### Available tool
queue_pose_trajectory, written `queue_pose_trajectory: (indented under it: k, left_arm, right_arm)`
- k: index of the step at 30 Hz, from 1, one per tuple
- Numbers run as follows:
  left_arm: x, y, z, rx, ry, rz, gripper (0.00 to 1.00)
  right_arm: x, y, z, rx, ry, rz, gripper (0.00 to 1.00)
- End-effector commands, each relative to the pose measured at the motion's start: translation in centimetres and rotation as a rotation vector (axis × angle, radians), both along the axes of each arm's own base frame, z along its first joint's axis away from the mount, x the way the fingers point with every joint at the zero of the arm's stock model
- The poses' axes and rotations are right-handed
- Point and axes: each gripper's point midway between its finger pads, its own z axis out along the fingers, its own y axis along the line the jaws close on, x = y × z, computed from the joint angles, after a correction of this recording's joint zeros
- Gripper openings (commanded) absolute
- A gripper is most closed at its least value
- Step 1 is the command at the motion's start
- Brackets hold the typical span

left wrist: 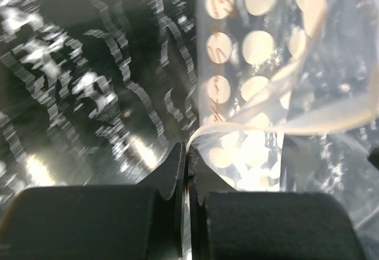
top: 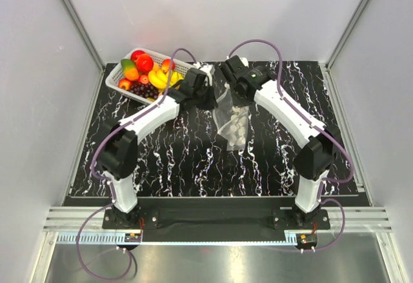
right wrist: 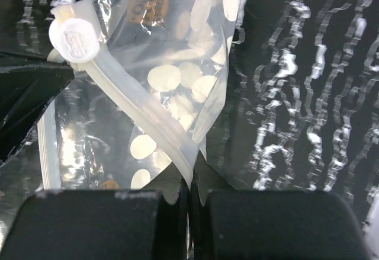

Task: Place the food in the zip-top bag and seal the zipper
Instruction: Open the zipper of the food storage bag.

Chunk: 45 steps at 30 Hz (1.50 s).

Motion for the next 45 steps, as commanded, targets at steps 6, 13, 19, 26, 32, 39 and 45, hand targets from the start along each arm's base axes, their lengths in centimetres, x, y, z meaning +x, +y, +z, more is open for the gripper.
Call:
queue_pose_trajectory:
  k: [6,13,19,26,32,39,45]
  left_arm:
    - [-1.4,-9.6,6.4,-0.378,-0.032,-0.131,0.01]
    - [-3.7,-13.5,4.5,-0.481,0.075,-0.217,0.01]
    - [-2.7,-9.3,-2.0,-0.284,0.082,-0.09,0.01]
    - [-2.0,-4.0,-8.2,0.066,0.095,-0.012,0.0]
    - [-1.5,-0.5,-8.5,0.237,0.075,0.068,0.0]
    - [-1.0,0.4,-8.4,0.244,0.084,0.078,0.07]
    - [0.0,0.8,-6.8,0.11,0.051,0.106,0.36]
  right_arm:
    - [-1.4,-8.3,5.4,-0.207,-0.076,-0.087,0.0]
    - [-2.3,-9.1,4.9,-0.289,0.025,-0.117,0.0]
    - [-1.6,-6.7,-0.2,-0.232,0.097,-0.072,0.0]
    - [-0.6,-5.7,-4.5,-0.248,0.084,-0.078,0.0]
    - [0.1,-4.6,-6.5,-0.279,0.051,-0.081,0.0]
    - [0.5,-4.1,-6.1,-0.253,0.016,-0.091,0.0]
    - [0.9,-2.9,-7.4,-0.218,0.034,-0.065,0.0]
